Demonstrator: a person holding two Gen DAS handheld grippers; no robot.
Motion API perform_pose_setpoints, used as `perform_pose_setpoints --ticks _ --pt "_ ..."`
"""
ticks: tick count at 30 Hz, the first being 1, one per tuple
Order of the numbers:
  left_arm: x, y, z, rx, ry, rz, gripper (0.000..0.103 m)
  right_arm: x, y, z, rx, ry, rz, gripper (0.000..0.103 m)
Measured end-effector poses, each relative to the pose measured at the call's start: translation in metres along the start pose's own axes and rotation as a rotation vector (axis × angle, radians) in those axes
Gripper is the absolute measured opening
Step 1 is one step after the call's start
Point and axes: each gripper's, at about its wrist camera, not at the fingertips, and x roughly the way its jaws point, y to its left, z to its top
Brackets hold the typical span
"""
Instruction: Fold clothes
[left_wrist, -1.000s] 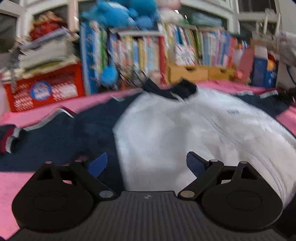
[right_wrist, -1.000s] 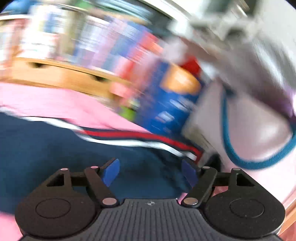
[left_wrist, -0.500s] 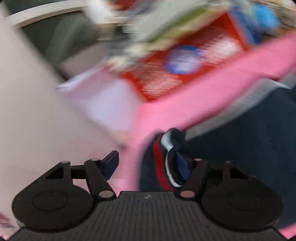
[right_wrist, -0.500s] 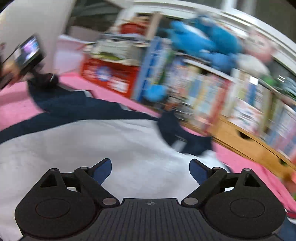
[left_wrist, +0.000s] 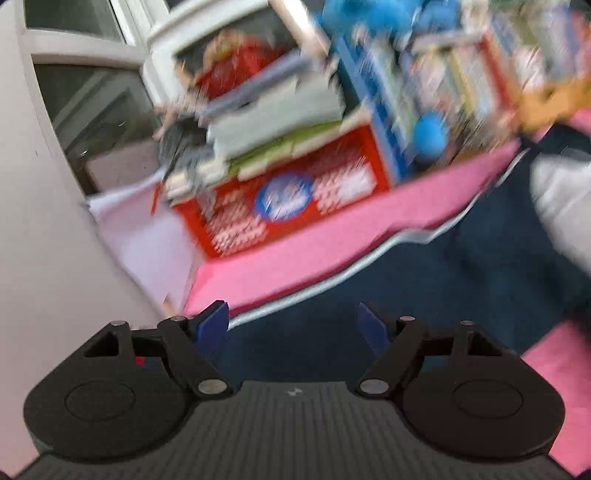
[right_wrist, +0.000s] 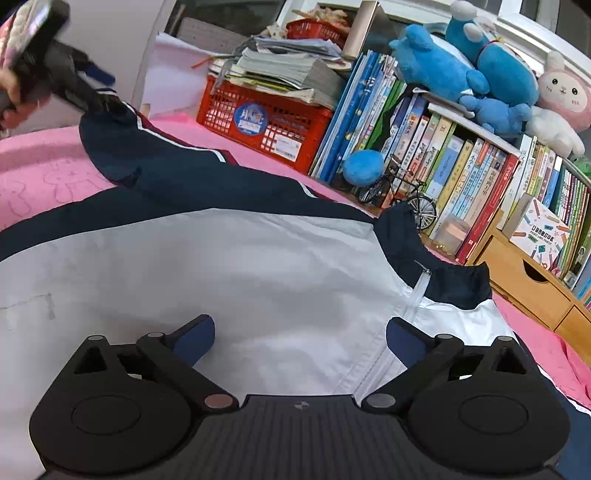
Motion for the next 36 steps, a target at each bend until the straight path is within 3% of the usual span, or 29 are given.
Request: perform_pose_setpoints --ticks 3,5,7,9,11,12,14,16,20,25,29,33,36 --pt "0.041 0.01 -0.008 -0.164 0.161 0.022 0.079 0.002 -0.003 -0.002 0.02 0.01 0.01 0.103" --pt "0.048 0.023 -0.015 -0.276 0.19 0.038 0.082 0.004 -0.01 -0.002 0.05 0.022 0.035 0.103" --pt "0.045 0.024 -0.011 -0.327 0.216 0.061 0.079 0.009 -0.018 -0.003 0.098 0.041 0.073 0.103" --pt "0.031 0.015 -0.003 -0.311 0.192 0.072 0.078 0.017 -0.032 -0.007 0.182 0.074 0.131 0.103" --pt "0.001 -0.003 0.01 -0.279 0.127 0.029 0.08 0.025 -0.046 -0.011 0.277 0.106 0.168 0.103" --pt "-0.018 -0.014 0.016 -0.27 0.104 -0.001 0.083 0.026 -0.049 -0.012 0.302 0.112 0.145 0.103" --pt "-0.055 -0.041 0.025 -0.252 0.075 -0.07 0.098 0.024 -0.051 -0.015 0.33 0.117 0.082 0.103" --pt "-0.088 -0.068 0.025 -0.228 0.086 -0.135 0.1 0.013 -0.051 -0.019 0.374 0.117 -0.008 0.103" --pt "-0.141 -0.114 0.006 -0.239 0.05 -0.253 0.102 -0.056 -0.034 -0.041 0.453 0.036 -0.078 0.103" --pt "-0.175 -0.15 -0.013 -0.232 0.127 -0.28 0.102 -0.166 0.0 -0.082 0.587 -0.089 -0.176 0.103" --pt "-0.205 -0.163 -0.025 -0.191 0.156 -0.276 0.102 -0.212 0.008 -0.111 0.682 -0.063 -0.187 0.103" --pt "-0.242 -0.168 -0.038 -0.166 0.165 -0.285 0.103 -0.233 0.015 -0.103 0.61 0.008 -0.243 0.103" --pt "-0.258 -0.168 -0.045 -0.159 0.173 -0.299 0.103 -0.246 0.026 -0.101 0.561 0.026 -0.227 0.103"
